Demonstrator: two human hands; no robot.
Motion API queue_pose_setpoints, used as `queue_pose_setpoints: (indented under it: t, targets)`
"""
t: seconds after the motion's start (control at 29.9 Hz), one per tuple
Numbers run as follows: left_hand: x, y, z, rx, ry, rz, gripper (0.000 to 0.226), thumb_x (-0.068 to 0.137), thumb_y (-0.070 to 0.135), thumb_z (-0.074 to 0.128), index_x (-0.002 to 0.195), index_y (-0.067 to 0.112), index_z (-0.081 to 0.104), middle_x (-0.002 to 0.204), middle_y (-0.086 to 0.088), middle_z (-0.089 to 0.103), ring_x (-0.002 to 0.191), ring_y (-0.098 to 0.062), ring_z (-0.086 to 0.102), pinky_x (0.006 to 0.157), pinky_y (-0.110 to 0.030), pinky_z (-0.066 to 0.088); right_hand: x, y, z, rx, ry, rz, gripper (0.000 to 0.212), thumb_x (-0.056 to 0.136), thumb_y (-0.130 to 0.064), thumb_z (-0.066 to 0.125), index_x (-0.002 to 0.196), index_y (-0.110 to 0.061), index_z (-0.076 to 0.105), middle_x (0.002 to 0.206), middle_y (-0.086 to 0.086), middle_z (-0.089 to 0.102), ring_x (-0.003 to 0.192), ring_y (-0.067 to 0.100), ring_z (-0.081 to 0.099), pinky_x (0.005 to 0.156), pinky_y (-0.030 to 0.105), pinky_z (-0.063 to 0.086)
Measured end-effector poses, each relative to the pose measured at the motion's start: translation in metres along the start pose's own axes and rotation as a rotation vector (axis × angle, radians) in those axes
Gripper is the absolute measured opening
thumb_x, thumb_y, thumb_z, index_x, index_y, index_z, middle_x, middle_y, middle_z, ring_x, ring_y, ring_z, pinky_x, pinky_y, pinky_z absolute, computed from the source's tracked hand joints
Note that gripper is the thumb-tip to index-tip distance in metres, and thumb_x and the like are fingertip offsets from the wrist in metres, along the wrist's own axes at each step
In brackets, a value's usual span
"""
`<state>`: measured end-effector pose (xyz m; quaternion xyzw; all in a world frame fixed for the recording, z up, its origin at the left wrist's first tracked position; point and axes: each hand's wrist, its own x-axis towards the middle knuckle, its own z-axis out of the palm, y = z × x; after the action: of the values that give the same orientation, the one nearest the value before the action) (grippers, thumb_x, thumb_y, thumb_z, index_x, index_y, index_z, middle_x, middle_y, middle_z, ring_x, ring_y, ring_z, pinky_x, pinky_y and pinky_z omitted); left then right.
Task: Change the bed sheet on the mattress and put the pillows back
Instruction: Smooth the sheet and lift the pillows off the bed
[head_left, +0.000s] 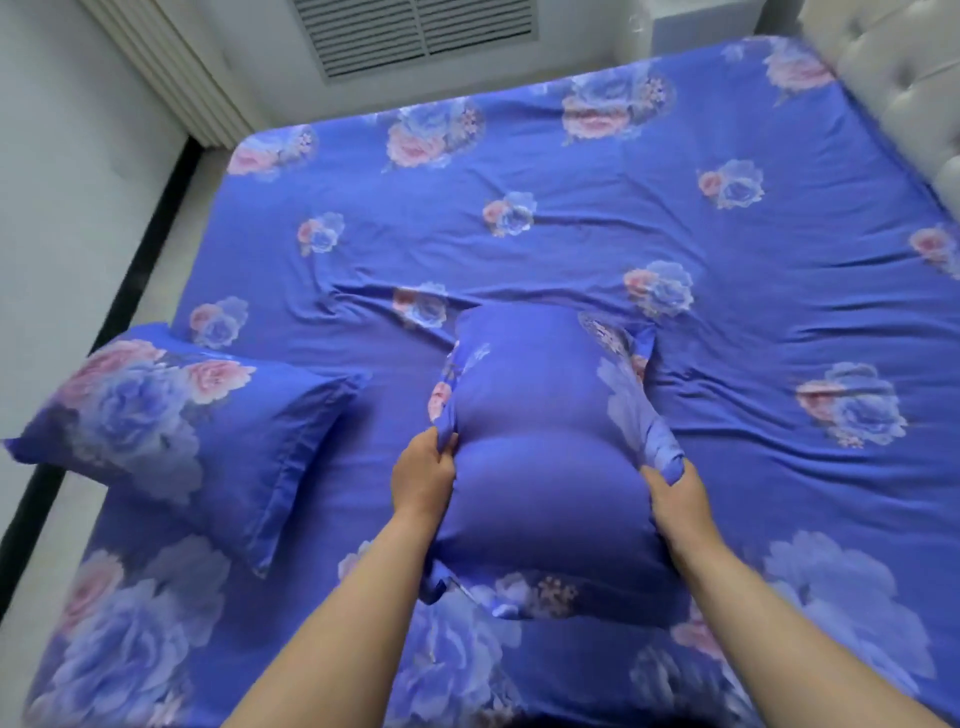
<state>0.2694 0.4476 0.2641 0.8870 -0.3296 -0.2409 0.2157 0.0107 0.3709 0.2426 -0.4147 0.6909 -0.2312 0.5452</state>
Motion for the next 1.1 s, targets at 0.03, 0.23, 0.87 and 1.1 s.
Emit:
queue_pose_setpoints:
  t: [0.03,0.23,0.87,1.1]
  targets:
    - [0.007,-0.015,-0.025,0.000,0.057,0.008,0.026,0.096,0.030,0.049,0.090,0.006,0.058,0.091,-0.016,0.065,0.088,-0.038,0.059,0.063,-0.036,0.035,-0.009,-0.015,0.027,-0.029,0.005,-0.050,0.021,0.083,-0.019,0.061,0.096,-0.004,0.053,0.093,0.016,0.058,0.085,0.024,0.053,0.078,0.034,0.040]
    - [0.063,-0.099,-0.191,0.062,0.377,0.069,0.028,0.097,0.024,0.050,0.103,-0.004,0.056,0.103,-0.027,0.061,0.092,-0.047,0.057,0.070,-0.046,0.038,-0.069,-0.116,0.197,-0.087,-0.066,-0.364,0.033,0.090,-0.021,0.056,0.116,-0.001,0.049,0.099,0.011,0.053,0.096,0.026,0.053,0.074,0.029,0.030]
    - [0.156,-0.111,-0.218,0.286,0.231,0.280,0.027,0.093,0.027,0.053,0.119,0.020,0.059,0.122,-0.009,0.049,0.114,-0.033,0.043,0.090,-0.043,0.043,-0.100,-0.111,0.310,-0.838,-0.677,-0.585,0.031,0.094,-0.034,0.050,0.124,-0.025,0.048,0.095,-0.012,0.055,0.088,0.016,0.054,0.080,0.033,0.045]
    - [0.068,-0.056,-0.076,0.313,-0.184,0.414,0.027,0.095,0.032,0.048,0.117,0.022,0.061,0.121,-0.007,0.052,0.117,-0.030,0.043,0.091,-0.040,0.041,-0.062,-0.048,0.182,-0.581,-0.414,-0.291,0.005,0.091,-0.022,0.054,0.095,-0.026,0.056,0.085,0.000,0.067,0.080,0.024,0.065,0.072,0.033,0.050]
